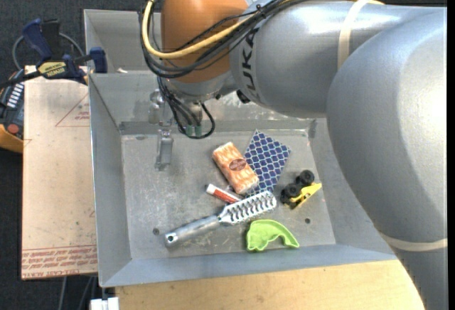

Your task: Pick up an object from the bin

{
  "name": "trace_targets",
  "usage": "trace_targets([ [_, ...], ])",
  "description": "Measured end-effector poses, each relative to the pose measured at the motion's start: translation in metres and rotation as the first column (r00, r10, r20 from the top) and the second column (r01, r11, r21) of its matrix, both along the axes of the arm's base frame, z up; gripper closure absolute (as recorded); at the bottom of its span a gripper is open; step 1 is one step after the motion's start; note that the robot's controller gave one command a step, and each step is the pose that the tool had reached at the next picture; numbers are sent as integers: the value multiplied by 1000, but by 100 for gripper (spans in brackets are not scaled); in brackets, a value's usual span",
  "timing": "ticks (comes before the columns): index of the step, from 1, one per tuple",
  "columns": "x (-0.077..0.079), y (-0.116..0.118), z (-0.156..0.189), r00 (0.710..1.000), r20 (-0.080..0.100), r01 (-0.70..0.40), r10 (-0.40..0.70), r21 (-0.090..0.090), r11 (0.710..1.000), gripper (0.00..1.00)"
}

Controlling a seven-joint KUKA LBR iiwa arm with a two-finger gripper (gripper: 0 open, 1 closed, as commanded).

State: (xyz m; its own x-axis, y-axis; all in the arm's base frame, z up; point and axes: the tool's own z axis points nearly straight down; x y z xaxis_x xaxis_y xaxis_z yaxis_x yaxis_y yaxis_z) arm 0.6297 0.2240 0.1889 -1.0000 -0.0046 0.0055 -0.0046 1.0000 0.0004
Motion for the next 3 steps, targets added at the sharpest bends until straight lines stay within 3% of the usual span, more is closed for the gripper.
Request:
trace_targets([
  [1,2,-2,6,1000,7,5,-5,1,1000,0],
  [2,-62,-34,-96,988,3,-153,153,2,988,0],
  [3,-57,-48,-30,983,9,-182,182,2,983,0],
])
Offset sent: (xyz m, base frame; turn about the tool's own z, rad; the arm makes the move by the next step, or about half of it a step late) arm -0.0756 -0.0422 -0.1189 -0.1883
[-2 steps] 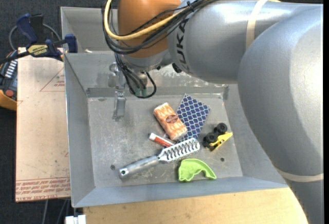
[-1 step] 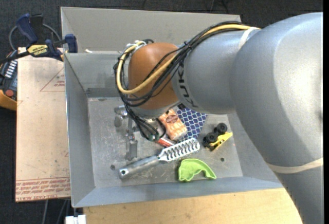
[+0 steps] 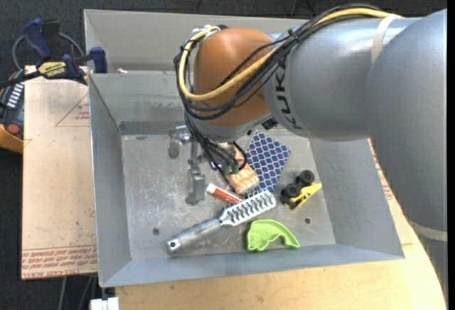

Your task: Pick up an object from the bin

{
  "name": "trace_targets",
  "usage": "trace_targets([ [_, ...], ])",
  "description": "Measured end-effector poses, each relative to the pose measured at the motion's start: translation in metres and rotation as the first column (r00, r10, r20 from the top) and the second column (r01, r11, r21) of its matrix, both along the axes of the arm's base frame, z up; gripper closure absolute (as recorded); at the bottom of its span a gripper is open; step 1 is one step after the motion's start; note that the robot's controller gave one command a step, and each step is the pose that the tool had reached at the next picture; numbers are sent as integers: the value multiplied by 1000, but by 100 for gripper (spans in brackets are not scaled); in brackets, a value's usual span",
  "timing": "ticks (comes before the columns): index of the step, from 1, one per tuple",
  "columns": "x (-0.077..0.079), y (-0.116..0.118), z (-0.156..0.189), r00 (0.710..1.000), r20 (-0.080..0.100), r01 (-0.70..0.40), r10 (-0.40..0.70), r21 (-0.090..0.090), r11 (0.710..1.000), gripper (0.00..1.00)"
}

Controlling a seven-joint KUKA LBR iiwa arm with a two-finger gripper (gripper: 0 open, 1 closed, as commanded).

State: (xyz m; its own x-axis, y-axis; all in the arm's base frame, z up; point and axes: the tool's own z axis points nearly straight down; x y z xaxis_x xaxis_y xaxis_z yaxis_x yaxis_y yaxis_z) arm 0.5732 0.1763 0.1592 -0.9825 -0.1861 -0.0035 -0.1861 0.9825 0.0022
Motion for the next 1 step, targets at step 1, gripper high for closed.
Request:
trace_targets([
  [1,-41,-38,-54,922,-2,-387,387,1,922,0],
])
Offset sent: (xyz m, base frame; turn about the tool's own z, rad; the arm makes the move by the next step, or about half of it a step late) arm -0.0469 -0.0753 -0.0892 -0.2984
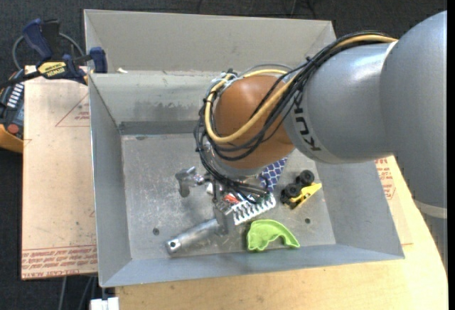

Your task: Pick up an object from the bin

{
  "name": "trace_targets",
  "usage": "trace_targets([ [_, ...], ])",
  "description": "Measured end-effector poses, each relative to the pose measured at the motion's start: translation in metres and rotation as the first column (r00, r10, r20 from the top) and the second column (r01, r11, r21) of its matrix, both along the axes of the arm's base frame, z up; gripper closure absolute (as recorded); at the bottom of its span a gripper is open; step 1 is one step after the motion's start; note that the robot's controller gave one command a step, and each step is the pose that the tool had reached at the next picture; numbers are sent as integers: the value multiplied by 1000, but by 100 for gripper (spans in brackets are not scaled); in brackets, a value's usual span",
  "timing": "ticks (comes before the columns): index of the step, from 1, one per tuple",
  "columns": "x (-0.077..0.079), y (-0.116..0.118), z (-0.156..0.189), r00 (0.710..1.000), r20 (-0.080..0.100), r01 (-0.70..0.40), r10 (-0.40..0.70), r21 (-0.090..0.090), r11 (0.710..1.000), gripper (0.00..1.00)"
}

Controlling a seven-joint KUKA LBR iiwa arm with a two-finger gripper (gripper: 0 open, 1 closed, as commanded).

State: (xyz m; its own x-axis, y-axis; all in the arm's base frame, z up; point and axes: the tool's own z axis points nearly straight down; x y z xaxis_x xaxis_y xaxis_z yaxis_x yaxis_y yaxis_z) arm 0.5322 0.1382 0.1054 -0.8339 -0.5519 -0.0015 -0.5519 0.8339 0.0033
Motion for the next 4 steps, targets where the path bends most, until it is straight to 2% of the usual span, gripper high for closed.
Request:
trace_targets([
  [1,-6,-37,-36,995,3,102,-102,1,995,0],
  [2,-13,-70,-34,971,9,-237,237,1,971,100],
  [4,-13,-70,-33,971,10,-238,238,2,971,100],
])
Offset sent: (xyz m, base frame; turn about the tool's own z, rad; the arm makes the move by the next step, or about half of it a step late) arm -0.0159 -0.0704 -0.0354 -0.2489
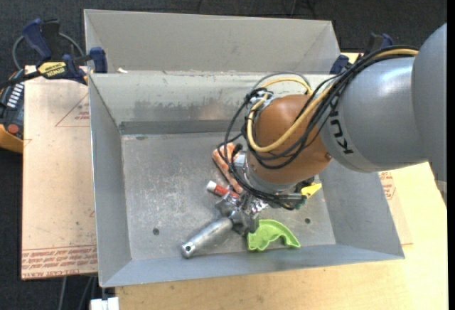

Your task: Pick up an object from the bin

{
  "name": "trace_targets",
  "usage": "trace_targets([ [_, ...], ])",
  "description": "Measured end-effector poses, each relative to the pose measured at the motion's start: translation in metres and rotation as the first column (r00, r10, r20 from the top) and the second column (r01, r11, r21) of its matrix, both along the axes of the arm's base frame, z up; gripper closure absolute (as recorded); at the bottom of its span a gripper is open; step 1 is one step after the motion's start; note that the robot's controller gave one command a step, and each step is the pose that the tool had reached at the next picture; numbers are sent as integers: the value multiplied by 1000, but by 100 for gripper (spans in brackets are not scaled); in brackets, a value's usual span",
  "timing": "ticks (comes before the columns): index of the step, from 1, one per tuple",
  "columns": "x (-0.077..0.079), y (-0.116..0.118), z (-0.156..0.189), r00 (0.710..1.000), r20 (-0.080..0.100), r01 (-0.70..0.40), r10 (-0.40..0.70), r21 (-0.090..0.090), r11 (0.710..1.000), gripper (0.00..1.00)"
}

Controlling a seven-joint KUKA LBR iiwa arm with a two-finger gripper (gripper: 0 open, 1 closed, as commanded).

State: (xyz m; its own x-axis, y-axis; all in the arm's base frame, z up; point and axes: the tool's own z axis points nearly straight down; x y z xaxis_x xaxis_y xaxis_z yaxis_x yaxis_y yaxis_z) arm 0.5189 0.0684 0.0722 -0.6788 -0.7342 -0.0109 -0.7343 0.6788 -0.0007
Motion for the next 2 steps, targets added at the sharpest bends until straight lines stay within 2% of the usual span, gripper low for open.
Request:
trace_targets([
  [2,-2,0,8,1000,-6,1,-1,0,1000,100],
])
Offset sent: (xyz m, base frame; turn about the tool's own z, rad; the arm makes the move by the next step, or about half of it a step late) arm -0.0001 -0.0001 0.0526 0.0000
